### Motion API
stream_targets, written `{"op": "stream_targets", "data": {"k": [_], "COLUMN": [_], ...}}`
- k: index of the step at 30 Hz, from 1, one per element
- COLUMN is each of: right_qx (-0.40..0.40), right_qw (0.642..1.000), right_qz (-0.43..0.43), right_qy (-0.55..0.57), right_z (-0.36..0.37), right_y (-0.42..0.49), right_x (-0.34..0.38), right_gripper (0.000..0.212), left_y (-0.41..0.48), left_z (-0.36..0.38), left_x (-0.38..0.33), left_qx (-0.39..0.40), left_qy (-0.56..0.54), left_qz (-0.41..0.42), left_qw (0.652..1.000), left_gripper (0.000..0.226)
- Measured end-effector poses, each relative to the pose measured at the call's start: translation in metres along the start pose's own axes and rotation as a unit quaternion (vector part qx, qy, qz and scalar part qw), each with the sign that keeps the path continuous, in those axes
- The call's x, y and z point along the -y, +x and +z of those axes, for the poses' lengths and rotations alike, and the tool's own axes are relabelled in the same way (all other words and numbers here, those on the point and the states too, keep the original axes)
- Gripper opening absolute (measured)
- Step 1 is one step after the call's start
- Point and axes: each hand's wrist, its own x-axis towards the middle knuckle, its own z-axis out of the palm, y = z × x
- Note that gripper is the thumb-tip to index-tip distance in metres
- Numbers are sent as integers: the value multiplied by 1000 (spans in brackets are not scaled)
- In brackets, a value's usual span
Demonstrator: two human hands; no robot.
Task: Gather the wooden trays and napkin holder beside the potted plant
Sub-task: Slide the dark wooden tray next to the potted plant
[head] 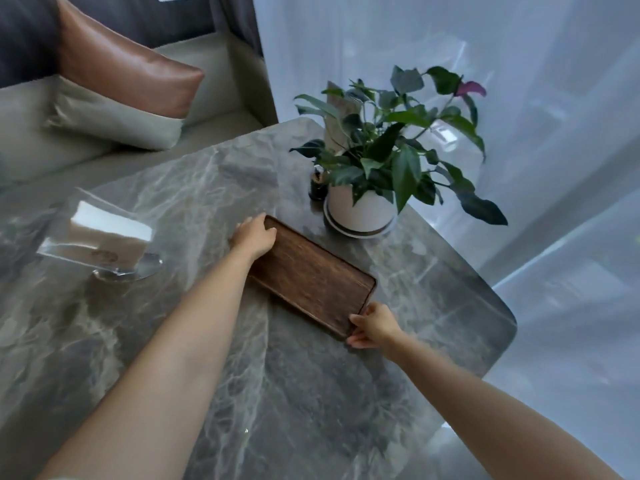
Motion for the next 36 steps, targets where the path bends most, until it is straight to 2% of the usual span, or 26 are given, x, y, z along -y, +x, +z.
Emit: {"op": "stream_targets", "data": {"k": [5, 9, 21, 26, 32, 36], "right_qx": [-5, -13, -27, -30, -23, -59], "right_qw": [998, 995, 996, 994, 997, 998], "right_qz": [23, 36, 43, 50, 51, 14], "right_qy": [62, 91, 75, 90, 49, -28], "right_z": [0, 2, 0, 2, 1, -2], "right_y": [9, 16, 33, 34, 28, 20], "right_x": [0, 2, 22, 27, 31, 37], "right_gripper": [6, 25, 35, 31, 30, 35], "left_y": [28, 43, 76, 81, 83, 69], "left_z": [13, 22, 32, 35, 38, 41], "left_x": [-19, -30, -45, -44, -35, -26], "left_qx": [26, 45, 44, 48, 70, 25], "left_qy": [0, 14, 102, 127, 143, 182], "left_qz": [22, 39, 76, 105, 119, 157], "left_qw": [999, 998, 991, 985, 980, 970], "left_gripper": [56, 58, 50, 60, 63, 61]}}
